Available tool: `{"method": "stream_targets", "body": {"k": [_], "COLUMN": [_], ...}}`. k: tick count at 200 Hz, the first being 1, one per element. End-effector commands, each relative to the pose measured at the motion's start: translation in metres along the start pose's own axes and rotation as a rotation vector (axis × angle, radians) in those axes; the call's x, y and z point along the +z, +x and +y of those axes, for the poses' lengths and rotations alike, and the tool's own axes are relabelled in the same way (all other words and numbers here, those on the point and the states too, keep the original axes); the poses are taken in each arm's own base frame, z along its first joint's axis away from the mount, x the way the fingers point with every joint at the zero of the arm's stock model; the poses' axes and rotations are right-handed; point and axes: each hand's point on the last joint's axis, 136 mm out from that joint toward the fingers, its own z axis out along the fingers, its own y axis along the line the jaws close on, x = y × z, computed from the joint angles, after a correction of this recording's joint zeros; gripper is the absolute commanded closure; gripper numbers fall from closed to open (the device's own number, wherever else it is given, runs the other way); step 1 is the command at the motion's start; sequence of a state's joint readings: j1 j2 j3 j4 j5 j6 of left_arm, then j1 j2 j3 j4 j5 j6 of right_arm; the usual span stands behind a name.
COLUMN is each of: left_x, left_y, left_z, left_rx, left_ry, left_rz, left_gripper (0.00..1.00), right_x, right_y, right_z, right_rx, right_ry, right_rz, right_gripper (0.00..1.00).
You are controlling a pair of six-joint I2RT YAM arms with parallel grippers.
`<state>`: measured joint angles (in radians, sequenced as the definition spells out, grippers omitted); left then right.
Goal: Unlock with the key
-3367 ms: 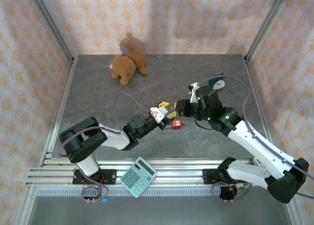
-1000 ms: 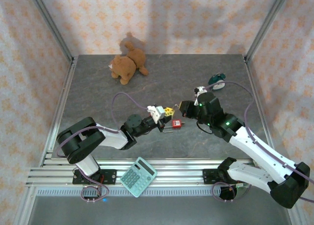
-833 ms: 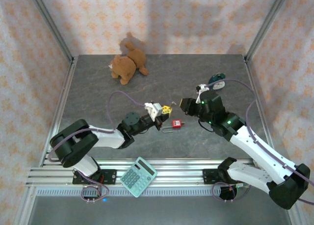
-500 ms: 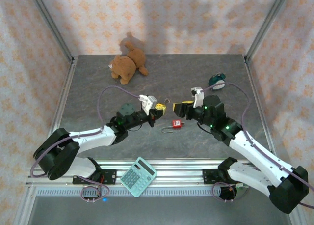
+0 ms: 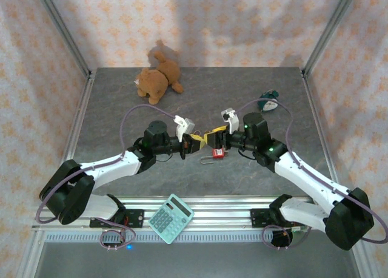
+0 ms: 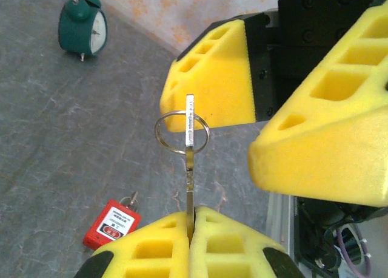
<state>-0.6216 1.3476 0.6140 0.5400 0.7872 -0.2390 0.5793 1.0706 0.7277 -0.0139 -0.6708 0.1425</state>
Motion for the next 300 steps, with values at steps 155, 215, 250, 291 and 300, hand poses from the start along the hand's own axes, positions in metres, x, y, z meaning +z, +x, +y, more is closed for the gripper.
{"method": "stream_targets", "body": {"k": [155,215,250,291,300], "left_x": [-0.006,-0.055,-0.077,-0.061,-0.055], "left_y": [-0.012,-0.038,-0.052,-0.061,-0.059], "left_z": [-0.004,0.034,0.050,0.081,0.093], "left_rx": [0.038,0.117,0.103,-0.216,-0.236], "left_ry": [-0.021,-0.385,-0.537,-0.457,-0.459], "left_rz": [0.024,-0.186,-0.268,-0.208,-0.178], "left_gripper": [0.69,0.01,0.01,0.00,0.00], "right_x": [-0.015,-0.037,-0.039,-0.042,-0.044], "right_y": [-0.028,-0.045,-0.040,-0.031,-0.029], "right_z": [0.016,-0.014,-0.026,-0.031,-0.032], "right_rx": [0.017,0.033,0.051,0.072,0.073], "right_ry": [-0.025,0.202,0.254,0.274,0.282], "right_rz": [-0.081,-0.202,-0.206,-0.209,-0.207], "right_gripper": [0.93,0.95,0.95,0.95,0.95]}}
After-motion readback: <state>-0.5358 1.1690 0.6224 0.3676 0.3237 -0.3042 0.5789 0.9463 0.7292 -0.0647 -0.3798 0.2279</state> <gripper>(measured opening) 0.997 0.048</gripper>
